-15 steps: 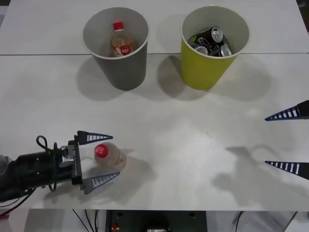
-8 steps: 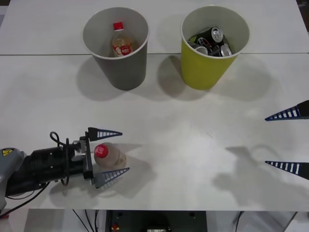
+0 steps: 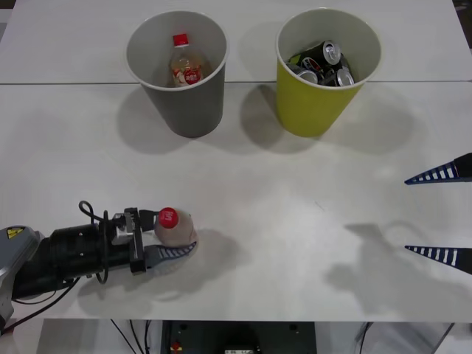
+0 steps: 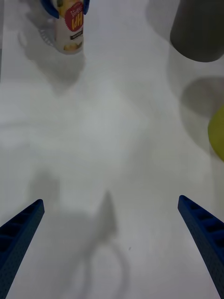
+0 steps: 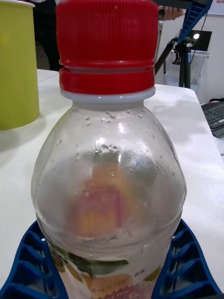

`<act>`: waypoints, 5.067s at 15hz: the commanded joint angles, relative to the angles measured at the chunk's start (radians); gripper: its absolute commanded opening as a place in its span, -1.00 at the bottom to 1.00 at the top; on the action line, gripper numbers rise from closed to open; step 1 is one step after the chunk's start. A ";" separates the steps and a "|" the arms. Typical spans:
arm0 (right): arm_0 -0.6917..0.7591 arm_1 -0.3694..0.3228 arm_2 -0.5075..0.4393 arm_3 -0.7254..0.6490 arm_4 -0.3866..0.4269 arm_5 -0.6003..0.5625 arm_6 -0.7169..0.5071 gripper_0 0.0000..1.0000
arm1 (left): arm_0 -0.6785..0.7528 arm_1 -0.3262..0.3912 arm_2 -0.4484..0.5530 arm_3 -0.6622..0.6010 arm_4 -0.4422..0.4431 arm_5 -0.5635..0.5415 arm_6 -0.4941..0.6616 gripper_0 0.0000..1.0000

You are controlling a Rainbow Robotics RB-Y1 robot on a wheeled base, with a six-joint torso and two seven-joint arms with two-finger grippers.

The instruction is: Put the can into the green bin and the plastic bottle into the gray bin

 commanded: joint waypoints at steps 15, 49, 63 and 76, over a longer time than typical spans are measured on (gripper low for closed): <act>0.000 0.000 0.000 0.000 0.000 0.000 0.000 1.00 | 0.000 0.391 0.112 -0.379 -0.162 0.008 0.748 -1.00; 0.000 0.000 0.000 0.000 0.000 0.000 0.000 1.00 | -1.457 0.206 -0.476 0.313 -0.724 -0.252 1.696 -0.98; 0.000 0.000 0.000 0.000 0.000 0.000 0.000 1.00 | -1.473 0.183 -0.478 0.394 -0.686 -0.188 1.693 1.00; 0.000 0.000 0.000 0.000 0.000 0.000 0.000 1.00 | -1.144 0.608 -0.408 0.015 -0.308 -0.223 1.492 1.00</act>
